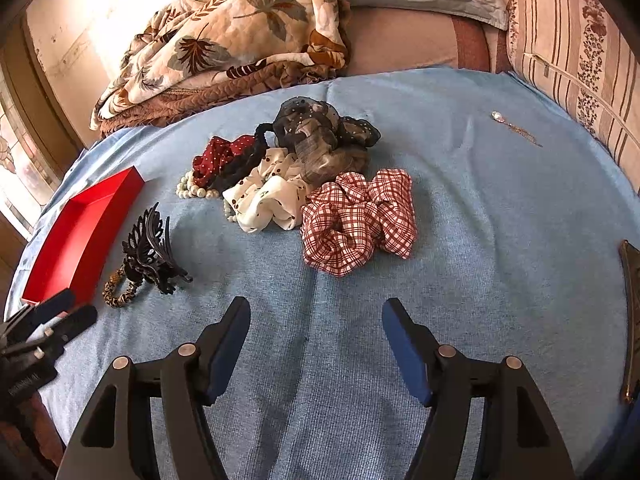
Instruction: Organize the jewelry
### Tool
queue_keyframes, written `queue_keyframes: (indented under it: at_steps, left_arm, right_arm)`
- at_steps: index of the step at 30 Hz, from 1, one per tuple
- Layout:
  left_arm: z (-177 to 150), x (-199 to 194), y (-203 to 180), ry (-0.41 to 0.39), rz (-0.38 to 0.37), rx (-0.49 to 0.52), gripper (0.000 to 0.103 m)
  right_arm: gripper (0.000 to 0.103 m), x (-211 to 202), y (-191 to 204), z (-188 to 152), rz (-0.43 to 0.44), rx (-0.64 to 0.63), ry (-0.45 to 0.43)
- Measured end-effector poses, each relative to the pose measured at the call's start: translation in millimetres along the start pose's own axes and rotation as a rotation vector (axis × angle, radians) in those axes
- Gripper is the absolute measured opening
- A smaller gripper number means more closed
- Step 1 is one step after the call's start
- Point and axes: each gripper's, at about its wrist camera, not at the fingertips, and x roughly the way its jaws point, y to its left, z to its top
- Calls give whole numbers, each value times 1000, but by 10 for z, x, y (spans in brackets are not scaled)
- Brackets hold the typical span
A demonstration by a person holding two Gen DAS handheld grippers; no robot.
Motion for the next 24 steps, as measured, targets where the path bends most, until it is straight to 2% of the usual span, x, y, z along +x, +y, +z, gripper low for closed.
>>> queue_keyframes:
  at_steps: [5, 10, 16, 18, 20, 22, 24]
  left_arm:
    - [60, 193, -20, 49, -77, 26, 33]
    - [31, 417, -147, 105, -138, 69, 32]
    - [48, 575, -225, 131, -128, 98, 32]
    - [53, 582, -213, 137, -110, 89, 5]
    - [66, 559, -162, 141, -149, 54, 5]
    - [64, 504, -132, 131, -156, 30, 5]
    - [72, 413, -125, 113, -162, 18, 5]
  right_arm:
    - [73, -16, 8, -2, 3, -5, -4]
    - [73, -30, -73, 35, 5, 26, -14]
    - [74, 34, -153, 238, -30, 21, -35]
    - [77, 103, -167, 314, -50, 15, -41]
    - [77, 208, -179, 370, -54, 18, -34]
    - [77, 307, -158, 389, -59, 13, -19]
    - [63, 394, -134, 383, -64, 7, 1]
